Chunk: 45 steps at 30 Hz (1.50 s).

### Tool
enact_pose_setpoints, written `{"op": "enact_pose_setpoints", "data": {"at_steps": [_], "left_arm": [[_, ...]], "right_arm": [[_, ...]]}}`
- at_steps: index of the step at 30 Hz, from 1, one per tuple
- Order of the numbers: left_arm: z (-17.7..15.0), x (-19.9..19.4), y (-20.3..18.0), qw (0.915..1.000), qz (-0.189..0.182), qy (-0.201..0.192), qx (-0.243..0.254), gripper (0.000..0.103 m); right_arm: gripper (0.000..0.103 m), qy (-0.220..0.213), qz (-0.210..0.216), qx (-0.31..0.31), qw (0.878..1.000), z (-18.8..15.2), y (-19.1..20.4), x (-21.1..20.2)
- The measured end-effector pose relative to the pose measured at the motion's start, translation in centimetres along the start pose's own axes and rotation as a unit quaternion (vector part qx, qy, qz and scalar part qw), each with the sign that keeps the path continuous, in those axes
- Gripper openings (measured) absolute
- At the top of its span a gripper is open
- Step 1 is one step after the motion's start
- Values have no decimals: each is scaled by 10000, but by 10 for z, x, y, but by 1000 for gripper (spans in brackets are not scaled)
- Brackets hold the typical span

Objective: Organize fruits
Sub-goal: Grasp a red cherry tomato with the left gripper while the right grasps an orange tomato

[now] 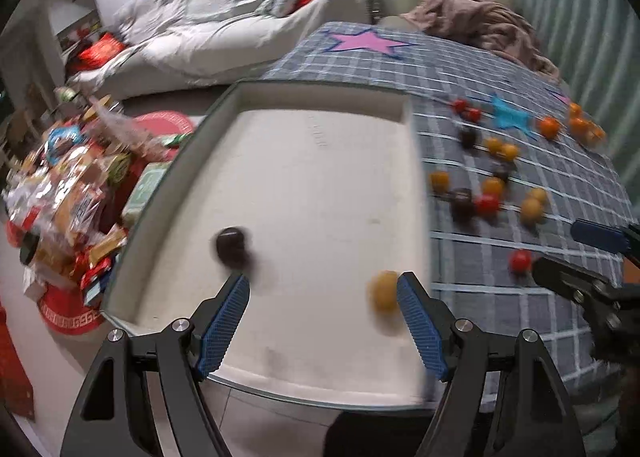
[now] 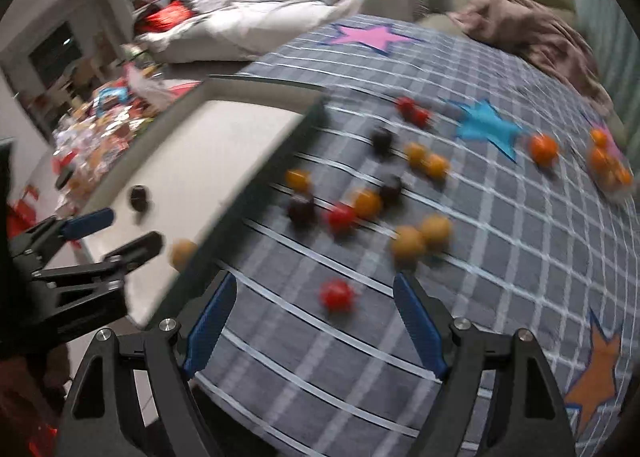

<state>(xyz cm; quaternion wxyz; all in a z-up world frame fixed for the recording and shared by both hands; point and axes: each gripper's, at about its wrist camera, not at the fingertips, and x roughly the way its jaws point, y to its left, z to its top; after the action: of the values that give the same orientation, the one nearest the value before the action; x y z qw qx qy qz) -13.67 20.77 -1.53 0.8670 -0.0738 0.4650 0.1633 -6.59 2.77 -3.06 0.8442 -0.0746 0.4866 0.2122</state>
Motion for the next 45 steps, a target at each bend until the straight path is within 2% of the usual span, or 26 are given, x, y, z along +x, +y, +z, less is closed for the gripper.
{"op": "enact_pose_setpoints", "data": {"at_steps": [5,10,19,26,28,31,35,38,39,40,42,44,45], "left_arm": [[0,-9,-40,9991,-216,-43,353,77],[0,-5,-76,9978,-306,34,583,77],[2,21,-120,9967,-227,143,764,77],[7,38,-131,9973,-193,238,669,77],[8,42,-134,9972,-136,249,685,77],[9,45,-135,9976,-148,221,635,77],[10,47,-132,9984,-223,219,478,77],[9,47,-130,9987,-250,226,372,77],[9,47,-129,9988,-272,236,335,76],[8,46,-128,9987,-340,243,275,70],[8,45,-130,9987,-341,224,307,58],[6,42,-131,9983,-400,218,353,40],[6,41,-132,9981,-442,224,354,36]], "right_arm": [[83,52,-207,420,9989,-12,-43,-2],[83,2,-275,678,9973,-10,-70,-2],[83,-194,-372,662,9969,27,-96,15],[83,-61,-370,444,9983,55,-103,49],[77,0,-291,395,9988,60,-102,59],[75,49,-174,296,9994,66,-98,73],[70,-47,-222,37,9997,74,-85,84],[44,-110,-335,-141,9993,78,-77,87],[27,-125,-287,-145,9994,78,-77,86],[24,-126,-218,-106,9996,78,-78,86],[24,-136,-106,-2,9999,77,-82,84],[24,-147,-8,133,9998,73,-87,79],[24,-150,39,202,9997,71,-89,76]]}}
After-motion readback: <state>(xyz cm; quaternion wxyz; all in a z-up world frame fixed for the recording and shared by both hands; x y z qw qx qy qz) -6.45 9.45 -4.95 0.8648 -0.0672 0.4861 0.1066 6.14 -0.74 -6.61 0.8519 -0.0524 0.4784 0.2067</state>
